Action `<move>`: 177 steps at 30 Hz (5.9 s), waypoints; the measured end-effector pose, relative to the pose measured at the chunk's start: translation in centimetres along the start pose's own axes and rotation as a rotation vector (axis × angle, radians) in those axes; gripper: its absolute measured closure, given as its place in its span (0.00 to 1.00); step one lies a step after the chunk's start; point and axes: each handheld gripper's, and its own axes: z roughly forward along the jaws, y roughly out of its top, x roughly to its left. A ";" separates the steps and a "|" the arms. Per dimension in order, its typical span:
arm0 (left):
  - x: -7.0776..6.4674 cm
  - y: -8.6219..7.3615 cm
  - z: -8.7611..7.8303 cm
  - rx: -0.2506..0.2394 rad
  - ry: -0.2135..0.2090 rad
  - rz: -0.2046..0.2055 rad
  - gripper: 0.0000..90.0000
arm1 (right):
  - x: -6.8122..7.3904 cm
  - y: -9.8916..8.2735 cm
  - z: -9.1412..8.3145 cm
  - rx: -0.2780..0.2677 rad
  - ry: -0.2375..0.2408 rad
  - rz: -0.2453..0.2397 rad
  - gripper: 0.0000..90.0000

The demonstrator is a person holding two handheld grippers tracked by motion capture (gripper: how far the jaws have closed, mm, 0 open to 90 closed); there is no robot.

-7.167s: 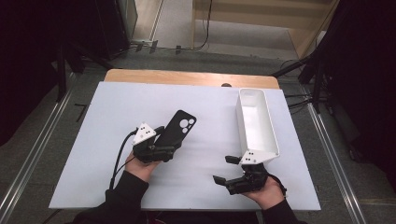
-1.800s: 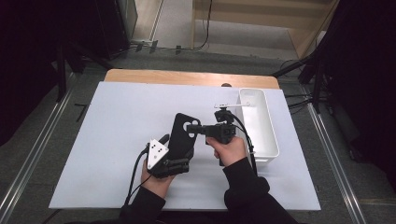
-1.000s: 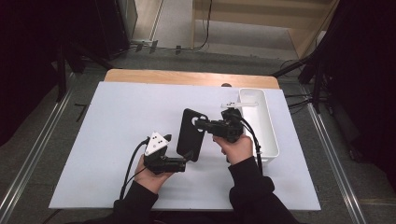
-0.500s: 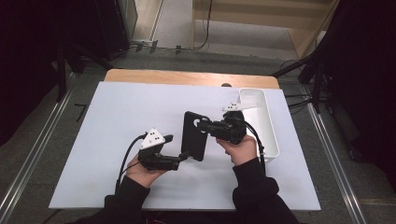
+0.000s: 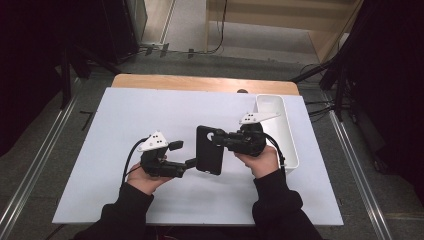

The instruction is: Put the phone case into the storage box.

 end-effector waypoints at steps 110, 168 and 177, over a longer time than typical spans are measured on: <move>0.1 3.1 -3.0 0.046 -0.154 -0.041 0.89 | 1.7 -0.6 0.0 -0.007 0.158 -0.188 0.27; 0.1 3.6 -4.3 -0.057 0.181 -0.161 0.89 | 4.2 -2.2 4.2 -0.109 -0.184 -0.080 0.00; 0.1 3.7 -4.2 -0.059 0.183 -0.185 0.89 | 5.3 -2.5 4.9 -0.117 -0.224 -0.094 0.00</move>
